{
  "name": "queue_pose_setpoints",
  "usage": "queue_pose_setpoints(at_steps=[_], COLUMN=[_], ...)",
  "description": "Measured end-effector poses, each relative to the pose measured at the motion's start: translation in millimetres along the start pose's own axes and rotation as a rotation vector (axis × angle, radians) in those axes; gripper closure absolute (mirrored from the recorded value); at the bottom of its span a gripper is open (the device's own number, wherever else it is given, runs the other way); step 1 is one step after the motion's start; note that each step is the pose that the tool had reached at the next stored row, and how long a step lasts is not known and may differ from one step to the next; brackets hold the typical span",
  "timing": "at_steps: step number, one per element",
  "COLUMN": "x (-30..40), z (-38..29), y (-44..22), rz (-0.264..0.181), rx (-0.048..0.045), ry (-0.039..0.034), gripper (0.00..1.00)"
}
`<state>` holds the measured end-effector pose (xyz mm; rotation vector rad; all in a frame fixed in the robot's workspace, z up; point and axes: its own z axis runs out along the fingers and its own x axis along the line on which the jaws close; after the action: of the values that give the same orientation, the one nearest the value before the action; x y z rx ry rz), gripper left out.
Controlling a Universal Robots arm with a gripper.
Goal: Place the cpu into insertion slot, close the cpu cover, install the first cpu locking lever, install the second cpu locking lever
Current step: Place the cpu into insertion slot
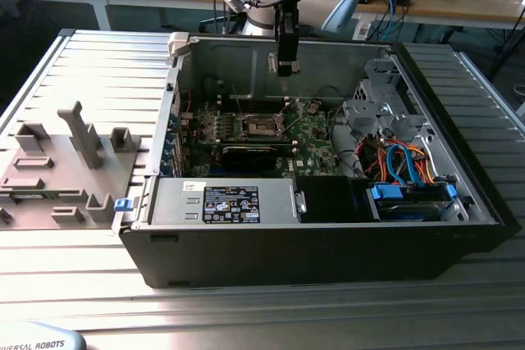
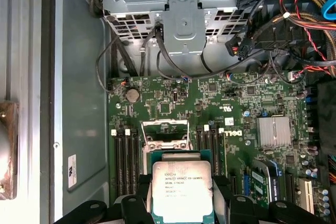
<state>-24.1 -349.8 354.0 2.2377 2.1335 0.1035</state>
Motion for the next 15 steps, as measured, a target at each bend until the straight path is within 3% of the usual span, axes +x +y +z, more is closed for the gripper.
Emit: queue_pose_setpoints(at_steps=[15], x=[0.0], z=[0.1], y=[0.0], rz=[0.009], rx=[-0.0003], ry=[-0.0029], gripper=[0.46])
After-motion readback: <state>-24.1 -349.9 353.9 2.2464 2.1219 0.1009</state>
